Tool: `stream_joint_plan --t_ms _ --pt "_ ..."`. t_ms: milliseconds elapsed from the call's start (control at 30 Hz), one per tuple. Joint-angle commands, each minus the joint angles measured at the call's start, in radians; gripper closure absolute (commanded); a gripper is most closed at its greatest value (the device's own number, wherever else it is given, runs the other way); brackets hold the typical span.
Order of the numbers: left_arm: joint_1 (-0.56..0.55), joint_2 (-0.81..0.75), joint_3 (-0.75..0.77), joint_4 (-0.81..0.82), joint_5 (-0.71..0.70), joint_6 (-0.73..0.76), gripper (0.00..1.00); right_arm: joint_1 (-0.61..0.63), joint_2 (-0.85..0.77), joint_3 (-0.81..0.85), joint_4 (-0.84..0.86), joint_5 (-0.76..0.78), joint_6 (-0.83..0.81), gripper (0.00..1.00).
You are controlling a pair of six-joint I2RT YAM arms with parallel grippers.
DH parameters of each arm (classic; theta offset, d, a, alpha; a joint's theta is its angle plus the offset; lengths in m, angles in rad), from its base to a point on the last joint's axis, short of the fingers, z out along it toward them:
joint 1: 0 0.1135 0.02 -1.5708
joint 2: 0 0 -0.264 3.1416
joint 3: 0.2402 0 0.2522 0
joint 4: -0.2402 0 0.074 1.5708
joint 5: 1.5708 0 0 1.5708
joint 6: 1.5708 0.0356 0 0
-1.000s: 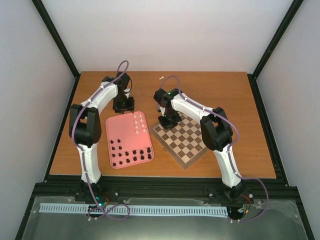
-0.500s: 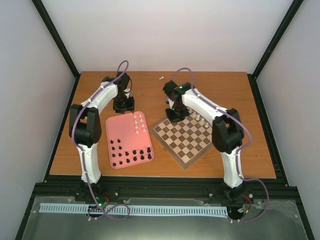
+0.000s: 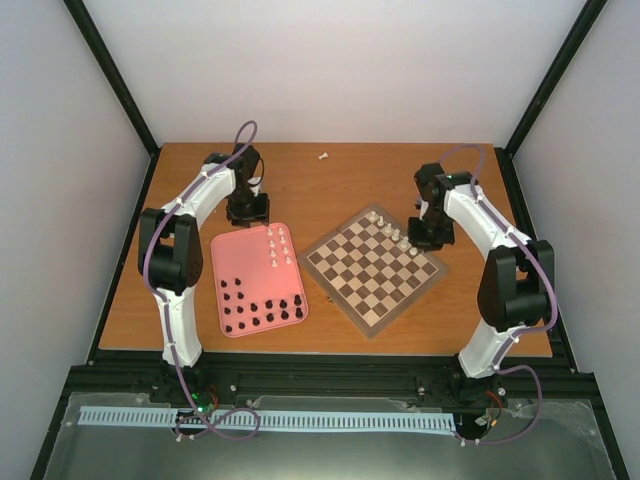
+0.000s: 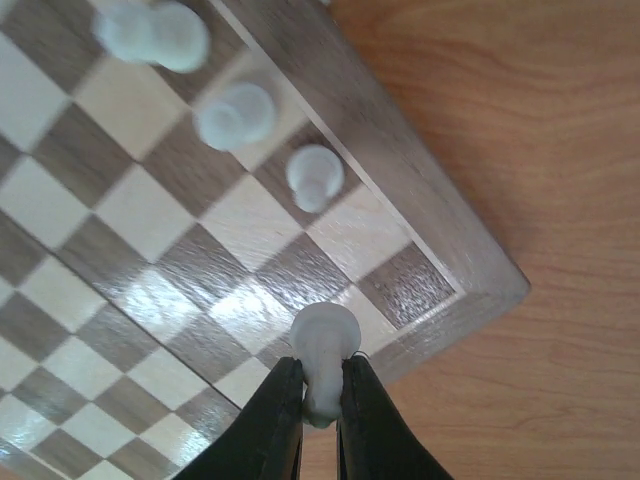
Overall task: Set up the chess pieces on the board
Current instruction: Place the chess piece on the chessboard.
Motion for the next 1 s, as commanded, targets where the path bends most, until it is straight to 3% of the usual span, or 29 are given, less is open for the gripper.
stream_joint_plan --t_ms 0,433,967 --pt "0.001 0.002 0.027 0.01 0.012 0.0 0.46 -0.047 -0.031 -0.077 0.051 -0.02 -0.025 0.9" --pt "0.001 -0.004 0.046 -0.001 0.004 0.002 0.43 -0.06 0.092 -0.087 0.138 0.019 -0.045 0.89" --pt "0.001 0.006 0.048 -0.002 0.005 0.007 0.43 -0.068 0.127 -0.121 0.177 0.027 -0.045 0.89"
